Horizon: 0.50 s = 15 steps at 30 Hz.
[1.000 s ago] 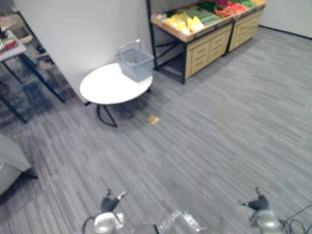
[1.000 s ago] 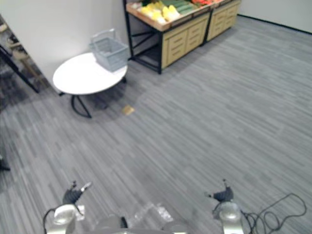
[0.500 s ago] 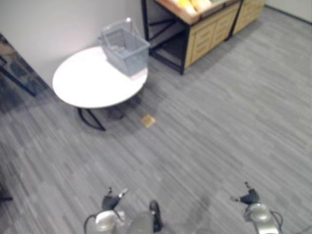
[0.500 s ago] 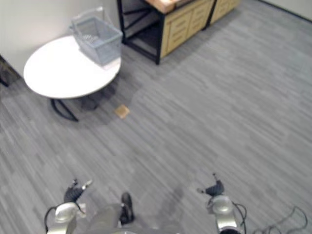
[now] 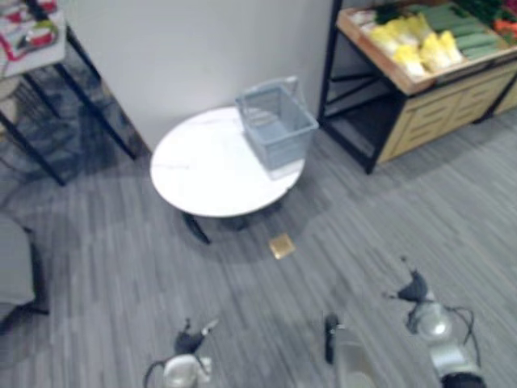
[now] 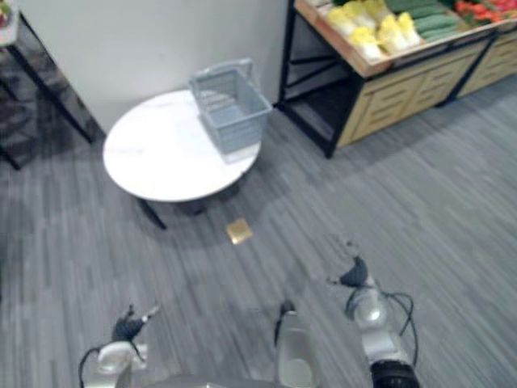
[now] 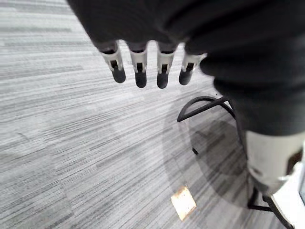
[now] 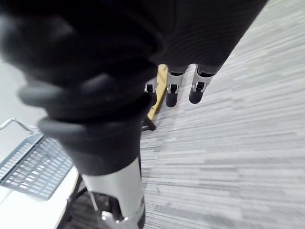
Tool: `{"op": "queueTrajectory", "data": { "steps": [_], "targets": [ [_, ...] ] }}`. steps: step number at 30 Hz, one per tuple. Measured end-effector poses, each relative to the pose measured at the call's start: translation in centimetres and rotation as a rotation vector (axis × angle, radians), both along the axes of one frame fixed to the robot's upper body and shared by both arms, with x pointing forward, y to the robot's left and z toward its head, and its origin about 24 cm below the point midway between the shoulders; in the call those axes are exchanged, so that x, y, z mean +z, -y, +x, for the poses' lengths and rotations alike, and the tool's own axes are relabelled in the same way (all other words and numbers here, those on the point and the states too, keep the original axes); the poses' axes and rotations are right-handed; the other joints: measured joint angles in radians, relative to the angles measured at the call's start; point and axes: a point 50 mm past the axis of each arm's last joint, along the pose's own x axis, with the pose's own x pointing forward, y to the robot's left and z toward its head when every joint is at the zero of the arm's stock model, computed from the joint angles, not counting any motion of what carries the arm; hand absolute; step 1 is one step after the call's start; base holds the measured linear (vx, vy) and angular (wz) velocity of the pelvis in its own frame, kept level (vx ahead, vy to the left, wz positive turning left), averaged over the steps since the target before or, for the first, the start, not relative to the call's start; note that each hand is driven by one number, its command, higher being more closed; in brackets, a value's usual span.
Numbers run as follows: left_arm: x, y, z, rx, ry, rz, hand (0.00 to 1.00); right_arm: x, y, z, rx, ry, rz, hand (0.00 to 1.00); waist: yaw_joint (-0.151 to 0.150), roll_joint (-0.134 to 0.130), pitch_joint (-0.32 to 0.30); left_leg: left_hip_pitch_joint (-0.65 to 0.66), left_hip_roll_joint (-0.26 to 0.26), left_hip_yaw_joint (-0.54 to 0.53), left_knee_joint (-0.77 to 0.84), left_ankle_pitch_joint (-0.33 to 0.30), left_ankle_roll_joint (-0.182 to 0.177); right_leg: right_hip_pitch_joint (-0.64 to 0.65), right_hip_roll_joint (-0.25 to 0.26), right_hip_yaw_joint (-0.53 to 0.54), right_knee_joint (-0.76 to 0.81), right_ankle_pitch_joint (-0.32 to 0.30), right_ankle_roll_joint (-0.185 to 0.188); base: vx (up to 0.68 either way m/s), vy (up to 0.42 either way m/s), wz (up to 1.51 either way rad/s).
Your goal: Pick vegetable in the basket
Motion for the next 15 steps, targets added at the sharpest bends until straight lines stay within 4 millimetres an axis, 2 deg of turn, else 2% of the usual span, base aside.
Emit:
{"op": "queueTrajectory", "data": {
  "steps": [1, 2, 3, 4, 5, 6, 7, 8, 9, 10, 11, 12, 13, 14, 15],
  "targets": [
    [-0.2, 0.4, -0.4, 0.004, -0.01, -0.014, 0.0, 0.4, -0.3, 0.6, 0.031, 0.009, -0.01, 0.0, 0.009, 0.012, 0.019, -0.075, 0.036, 0.003, 0.191, 0.155, 0.008, 0.073, 0.013, -0.023, -0.008, -0.035, -0.021, 0.36, -0.266, 0.26],
    [-0.4, 0.7, -0.7, 0.004, -0.017, -0.021, 0.0, 0.5, -0.5, 0.7, 0.046, 0.008, -0.017, 0.0, 0.017, 0.008, 0.033, -0.106, 0.06, 0.013, 0.279, 0.169, 0.007, 0.114, 0.024, -0.03, -0.027, -0.047, -0.027, 0.46, -0.294, 0.25],
    [-0.5, 1.1, -0.7, -0.002, -0.017, -0.03, 0.0, 0.8, -0.8, 1.2, 0.065, 0.019, -0.022, 0.0, 0.036, 0.018, 0.044, -0.171, 0.1, 0.057, 0.431, 0.139, 0.032, 0.203, 0.04, -0.043, -0.077, -0.059, -0.043, 0.53, -0.286, 0.1],
    [-0.5, 1.0, -0.9, -0.002, -0.023, -0.029, 0.0, 1.3, -1.4, 1.9, 0.091, 0.037, -0.025, 0.0, 0.05, 0.014, 0.047, -0.227, 0.106, 0.115, 0.492, 0.116, 0.045, 0.279, 0.04, -0.053, -0.137, -0.063, -0.049, 0.52, -0.268, 0.11],
    [-0.6, 1.0, -1.1, -0.001, -0.027, -0.027, 0.0, 1.6, -1.5, 2.3, 0.1, 0.05, -0.028, 0.0, 0.051, 0.012, 0.048, -0.255, 0.104, 0.148, 0.49, 0.103, 0.05, 0.313, 0.04, -0.06, -0.17, -0.064, -0.05, 0.4, -0.198, 0.15],
    [-0.5, 1.0, -1.1, -0.002, -0.021, -0.024, 0.0, 2.3, -1.4, 3.0, 0.109, 0.077, -0.039, 0.0, 0.059, 0.011, 0.048, -0.307, 0.088, 0.21, 0.442, 0.088, 0.057, 0.363, 0.038, -0.07, -0.224, -0.064, -0.05, 0.29, -0.107, 0.12],
    [-0.3, 0.9, -1.1, -0.001, -0.012, -0.021, 0.0, 3.1, -1.2, 3.6, 0.113, 0.1, -0.057, 0.0, 0.076, 0.012, 0.048, -0.336, 0.068, 0.284, 0.332, 0.075, 0.048, 0.4, 0.035, -0.078, -0.266, -0.063, -0.052, 0.37, -0.072, 0.08],
    [-0.3, 0.8, -1.2, 0.002, -0.011, -0.017, 0.0, 3.5, -1.0, 4.0, 0.113, 0.108, -0.065, 0.0, 0.077, 0.012, 0.048, -0.349, 0.056, 0.316, 0.265, 0.074, 0.047, 0.42, 0.036, -0.083, -0.287, -0.061, -0.055, 0.48, -0.024, 0.09],
    [-0.2, 0.7, -1.4, 0.003, -0.012, -0.013, 0.0, 4.2, -0.6, 4.5, 0.112, 0.122, -0.087, 0.0, 0.077, 0.01, 0.049, -0.35, 0.024, 0.388, 0.089, 0.079, 0.05, 0.46, 0.035, -0.101, -0.334, -0.064, -0.05, 0.46, 0.029, 0.28],
    [-0.3, 0.7, -1.5, 0.004, -0.015, -0.013, 0.0, 4.8, 0.0, 4.8, 0.107, 0.137, -0.112, 0.0, 0.075, 0.007, 0.048, -0.342, -0.019, 0.456, -0.116, 0.116, 0.055, 0.502, 0.032, -0.126, -0.371, -0.069, -0.039, 0.52, 0.078, 0.37],
    [-0.2, 0.7, -1.4, 0.004, -0.013, -0.013, 0.0, 5.2, 0.4, 4.9, 0.102, 0.144, -0.127, 0.0, 0.074, 0.007, 0.048, -0.338, -0.039, 0.49, -0.216, 0.149, 0.063, 0.518, 0.031, -0.14, -0.382, -0.074, -0.03, 0.56, 0.124, 0.45],
    [-0.2, 0.7, -1.2, 0.003, -0.01, -0.013, 0.0, 5.6, 1.0, 5.2, 0.092, 0.152, -0.153, 0.0, 0.075, 0.004, 0.049, -0.327, -0.074, 0.532, -0.394, 0.221, 0.074, 0.547, 0.03, -0.159, -0.388, -0.09, -0.002, 0.66, 0.174, 0.38],
    [-0.4, 0.7, -1.7, 0.005, -0.023, -0.014, 0.0, 6.0, 1.4, 5.6, 0.086, 0.156, -0.167, 0.0, 0.078, 0.015, 0.042, -0.308, -0.09, 0.537, -0.486, 0.31, 0.102, 0.578, 0.033, -0.168, -0.38, -0.123, 0.029, 0.55, 0.155, 0.32],
    [-0.4, 0.6, -1.8, 0.008, -0.029, -0.013, 0.0, 6.0, 1.4, 5.7, 0.082, 0.155, -0.171, 0.0, 0.085, -0.003, 0.041, -0.289, -0.106, 0.541, -0.483, 0.369, 0.162, 0.598, 0.02, -0.168, -0.369, -0.141, 0.044, 0.43, 0.119, 0.2],
    [-0.4, 0.6, -1.8, 0.012, -0.028, -0.012, 0.0, 6.0, 1.3, 5.8, 0.084, 0.155, -0.17, 0.0, 0.089, -0.025, 0.039, -0.283, -0.127, 0.537, -0.474, 0.352, 0.196, 0.603, 0.002, -0.169, -0.357, -0.147, 0.048, 0.52, 0.171, 0.24]
  ]
}}
